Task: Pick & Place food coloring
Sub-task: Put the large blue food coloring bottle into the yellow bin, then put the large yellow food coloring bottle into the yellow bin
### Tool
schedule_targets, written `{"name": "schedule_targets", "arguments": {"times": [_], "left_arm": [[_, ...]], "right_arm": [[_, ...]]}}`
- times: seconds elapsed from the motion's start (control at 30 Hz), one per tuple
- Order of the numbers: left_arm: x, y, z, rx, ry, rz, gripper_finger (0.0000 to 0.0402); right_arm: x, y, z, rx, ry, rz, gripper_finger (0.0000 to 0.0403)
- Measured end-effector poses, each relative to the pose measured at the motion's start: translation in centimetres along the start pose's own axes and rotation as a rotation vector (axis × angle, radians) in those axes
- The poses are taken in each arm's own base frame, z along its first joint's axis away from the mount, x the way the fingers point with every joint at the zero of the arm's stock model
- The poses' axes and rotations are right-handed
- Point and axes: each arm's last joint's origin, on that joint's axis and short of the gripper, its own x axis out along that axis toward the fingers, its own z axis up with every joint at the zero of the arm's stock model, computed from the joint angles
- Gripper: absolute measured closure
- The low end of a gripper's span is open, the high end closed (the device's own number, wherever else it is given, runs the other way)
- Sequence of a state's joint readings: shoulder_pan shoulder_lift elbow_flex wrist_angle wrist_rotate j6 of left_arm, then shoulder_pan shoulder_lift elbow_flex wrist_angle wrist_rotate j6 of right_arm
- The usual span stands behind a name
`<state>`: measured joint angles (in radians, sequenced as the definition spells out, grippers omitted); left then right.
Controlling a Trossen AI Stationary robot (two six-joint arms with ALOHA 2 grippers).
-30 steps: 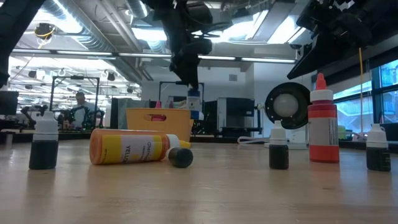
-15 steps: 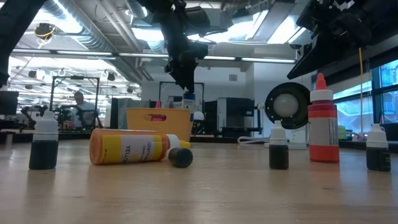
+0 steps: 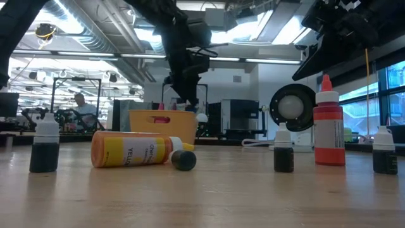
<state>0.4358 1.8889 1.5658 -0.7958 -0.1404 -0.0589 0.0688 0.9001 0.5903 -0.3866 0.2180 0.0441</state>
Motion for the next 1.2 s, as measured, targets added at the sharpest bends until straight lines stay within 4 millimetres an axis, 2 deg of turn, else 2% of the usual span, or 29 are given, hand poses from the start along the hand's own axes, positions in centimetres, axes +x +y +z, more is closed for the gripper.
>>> {"name": "schedule_targets", "arguments": {"times": [0.23,0.6,0.9,1.2], "left_arm": [[0.1,0.5,0.1,-0.048,-0.006,0.005,0.0271],[1.7,0.3,0.0,-0.044,0.021,0.011,0.0274],[1.7,0.4,0.0,-0.05,0.02,0.034,0.0251],[1.8,0.6,0.0,-0.047,0.02,0.046,0.0256]], "right_arm": [[0.0,0.0,0.0,0.002,0.0,0.0,0.0237],[0.0,0.0,0.0,0.002,0.0,0.0,0.0237],[0.0,0.0,0.0,0.002,-0.001,0.0,0.0237],[0.0,0.0,0.0,0.003,0.0,0.0,0.0237]]}}
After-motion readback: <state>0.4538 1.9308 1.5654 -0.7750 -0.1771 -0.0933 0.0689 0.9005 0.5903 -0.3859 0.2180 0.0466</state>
